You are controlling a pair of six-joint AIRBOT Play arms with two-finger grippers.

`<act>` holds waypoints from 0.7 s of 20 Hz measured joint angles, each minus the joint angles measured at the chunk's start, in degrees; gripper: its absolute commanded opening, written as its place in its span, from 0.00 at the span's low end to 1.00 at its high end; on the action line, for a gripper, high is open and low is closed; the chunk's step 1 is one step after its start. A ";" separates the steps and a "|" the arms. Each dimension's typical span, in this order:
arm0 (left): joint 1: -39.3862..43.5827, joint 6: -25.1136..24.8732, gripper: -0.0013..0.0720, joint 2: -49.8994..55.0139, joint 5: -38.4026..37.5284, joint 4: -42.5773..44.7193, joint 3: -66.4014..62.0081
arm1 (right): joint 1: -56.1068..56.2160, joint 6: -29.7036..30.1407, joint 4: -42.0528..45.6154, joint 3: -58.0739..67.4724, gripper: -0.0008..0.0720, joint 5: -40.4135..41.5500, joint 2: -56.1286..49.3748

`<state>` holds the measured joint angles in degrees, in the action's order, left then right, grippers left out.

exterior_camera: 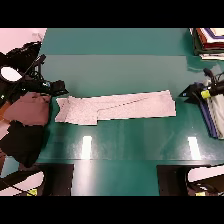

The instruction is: Fold the shirts.

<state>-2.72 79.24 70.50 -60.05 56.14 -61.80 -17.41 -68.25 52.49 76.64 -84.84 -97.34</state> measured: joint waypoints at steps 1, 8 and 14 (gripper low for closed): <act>0.17 -0.04 0.04 0.02 -0.11 -0.28 -0.04 | -0.13 1.38 -0.17 -1.90 0.87 0.17 -0.07; 5.25 0.09 0.04 0.20 1.70 -1.11 -0.09 | 3.28 7.58 -6.54 -8.66 0.74 4.98 -0.17; 12.55 1.53 0.04 4.57 5.97 -3.82 -0.28 | 8.50 9.07 -7.08 -9.64 0.03 7.67 -0.33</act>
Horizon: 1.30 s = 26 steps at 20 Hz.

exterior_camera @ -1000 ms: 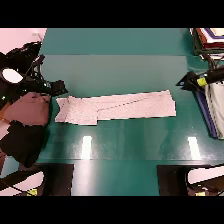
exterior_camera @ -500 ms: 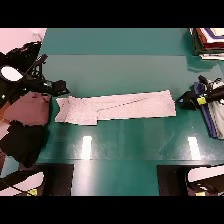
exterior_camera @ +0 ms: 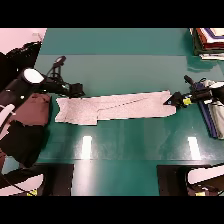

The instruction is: Fold the shirts.

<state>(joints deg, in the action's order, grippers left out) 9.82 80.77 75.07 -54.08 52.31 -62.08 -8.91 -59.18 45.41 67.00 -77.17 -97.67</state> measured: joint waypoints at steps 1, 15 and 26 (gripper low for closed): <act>1.09 0.07 0.04 1.03 0.59 -0.85 -0.11 | 0.48 0.11 -0.31 0.00 0.03 -0.15 0.02; 16.72 1.55 0.04 23.61 2.47 -3.93 -18.62 | 14.51 -14.12 -4.76 25.03 0.03 -7.82 12.76; 17.88 2.75 0.04 27.30 1.97 -4.09 -22.43 | 31.67 -18.18 -4.81 45.00 0.03 -8.85 7.17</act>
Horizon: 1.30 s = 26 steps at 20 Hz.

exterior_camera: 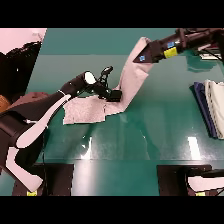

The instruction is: Fold the shirts.

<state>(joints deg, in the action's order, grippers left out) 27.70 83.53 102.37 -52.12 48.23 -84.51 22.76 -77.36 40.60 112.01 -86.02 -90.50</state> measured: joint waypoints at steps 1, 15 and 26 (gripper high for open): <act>-0.63 0.02 0.04 -0.83 -0.44 0.48 -0.09 | 0.87 -0.07 0.00 1.18 0.03 -0.02 -0.85; -28.00 0.11 0.04 -27.12 -11.89 18.51 -0.22 | 14.91 2.69 -0.63 -1.22 0.04 10.99 -7.89; -35.41 -0.22 0.04 -32.54 -18.01 19.23 -0.20 | 25.81 12.72 -2.19 0.63 0.67 18.82 -18.99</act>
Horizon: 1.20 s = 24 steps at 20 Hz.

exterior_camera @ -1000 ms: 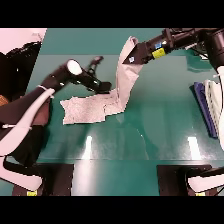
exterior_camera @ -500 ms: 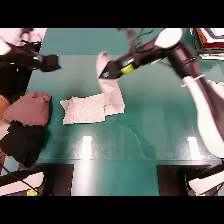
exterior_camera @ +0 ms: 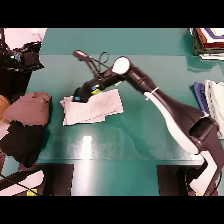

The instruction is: Fold the shirts.

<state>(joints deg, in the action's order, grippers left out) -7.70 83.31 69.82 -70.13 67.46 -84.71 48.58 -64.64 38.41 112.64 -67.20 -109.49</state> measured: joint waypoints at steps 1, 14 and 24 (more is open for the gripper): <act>-0.11 -0.26 0.04 -0.07 -0.61 -0.04 0.00 | -1.97 -1.05 2.40 -2.75 0.67 -1.16 1.53; -0.22 -1.27 0.04 -0.09 -2.34 -1.70 0.00 | -26.71 -7.45 0.59 -31.69 0.94 -2.60 5.79; -0.22 -1.75 0.04 -0.09 -2.34 -2.60 0.00 | -15.85 -8.04 -9.09 -18.01 0.14 -2.45 -8.13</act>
<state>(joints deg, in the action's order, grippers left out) -7.92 81.56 69.73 -72.47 64.86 -84.71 32.73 -72.69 29.32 94.63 -69.65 -117.62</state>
